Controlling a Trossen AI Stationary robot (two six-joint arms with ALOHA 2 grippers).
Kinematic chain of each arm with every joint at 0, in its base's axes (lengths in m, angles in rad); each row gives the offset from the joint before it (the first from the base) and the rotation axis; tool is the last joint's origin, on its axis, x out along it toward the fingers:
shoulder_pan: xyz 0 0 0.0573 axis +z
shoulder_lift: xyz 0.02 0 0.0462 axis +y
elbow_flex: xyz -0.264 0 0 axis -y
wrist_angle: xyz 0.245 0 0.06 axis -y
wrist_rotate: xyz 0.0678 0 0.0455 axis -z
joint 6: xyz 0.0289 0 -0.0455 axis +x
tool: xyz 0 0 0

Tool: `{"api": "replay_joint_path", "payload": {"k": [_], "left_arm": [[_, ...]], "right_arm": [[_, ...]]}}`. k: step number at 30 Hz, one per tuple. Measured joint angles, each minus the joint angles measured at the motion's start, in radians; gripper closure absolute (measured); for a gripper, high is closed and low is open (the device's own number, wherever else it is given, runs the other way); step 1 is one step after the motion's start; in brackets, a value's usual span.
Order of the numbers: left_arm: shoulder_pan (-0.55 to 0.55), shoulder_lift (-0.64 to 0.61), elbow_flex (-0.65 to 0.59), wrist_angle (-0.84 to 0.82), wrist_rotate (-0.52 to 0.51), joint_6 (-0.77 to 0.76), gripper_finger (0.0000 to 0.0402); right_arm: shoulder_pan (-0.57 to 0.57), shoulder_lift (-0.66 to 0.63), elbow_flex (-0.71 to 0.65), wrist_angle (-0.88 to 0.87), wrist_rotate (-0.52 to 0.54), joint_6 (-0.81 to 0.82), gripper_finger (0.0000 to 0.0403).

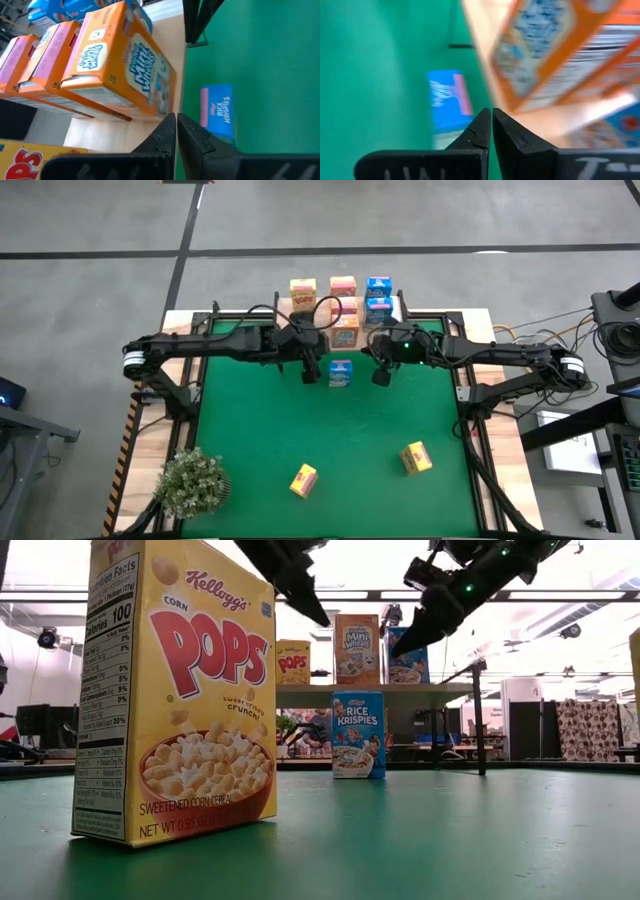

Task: Stack cereal on shelf
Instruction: Put the right yellow cereal box on the shelf aligned with the other yellow cereal box

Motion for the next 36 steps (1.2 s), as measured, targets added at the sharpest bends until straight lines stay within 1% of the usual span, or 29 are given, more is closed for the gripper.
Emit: {"api": "replay_joint_path", "payload": {"k": [3, 6, 8, 12, 16, 21, 25, 30, 33, 36], "left_arm": [[-0.023, -0.059, -0.052, 0.016, 0.026, 0.015, 0.0401], [-0.040, -0.133, -0.145, 0.078, 0.068, 0.016, 0.0402], [-0.051, -0.185, -0.216, 0.130, 0.084, 0.016, 0.0402], [-0.068, -0.280, -0.339, 0.242, 0.086, 0.016, 0.0401], [-0.074, -0.338, -0.424, 0.307, 0.088, 0.016, 0.0402], [-0.073, -0.362, -0.458, 0.327, 0.088, 0.008, 0.0401], [-0.074, -0.358, -0.459, 0.329, 0.088, -0.004, 0.0402], [-0.074, -0.353, -0.459, 0.330, 0.088, -0.007, 0.0402], [-0.074, -0.353, -0.459, 0.329, 0.088, -0.006, 0.0402], [-0.074, -0.353, -0.459, 0.330, 0.088, 0.001, 0.0402]], "right_arm": [[0.013, 0.000, 0.000, -0.011, -0.097, 0.060, 0.0394], [0.052, -0.001, 0.006, -0.030, -0.157, 0.120, 0.0394], [0.087, -0.001, 0.035, -0.075, -0.188, 0.176, 0.0394], [0.170, 0.002, 0.132, -0.215, -0.208, 0.333, 0.0394], [0.269, 0.003, 0.238, -0.359, -0.213, 0.530, 0.0394], [0.378, 0.012, 0.365, -0.548, -0.215, 0.809, 0.0394], [0.443, 0.031, 0.419, -0.620, -0.213, 1.042, 0.0394], [0.535, 0.079, 0.450, -0.700, -0.222, 1.279, 0.0394], [0.592, 0.117, 0.452, -0.743, -0.289, 1.417, 0.0394], [0.655, 0.163, 0.452, -0.871, -0.360, 1.565, 0.0394]]}}
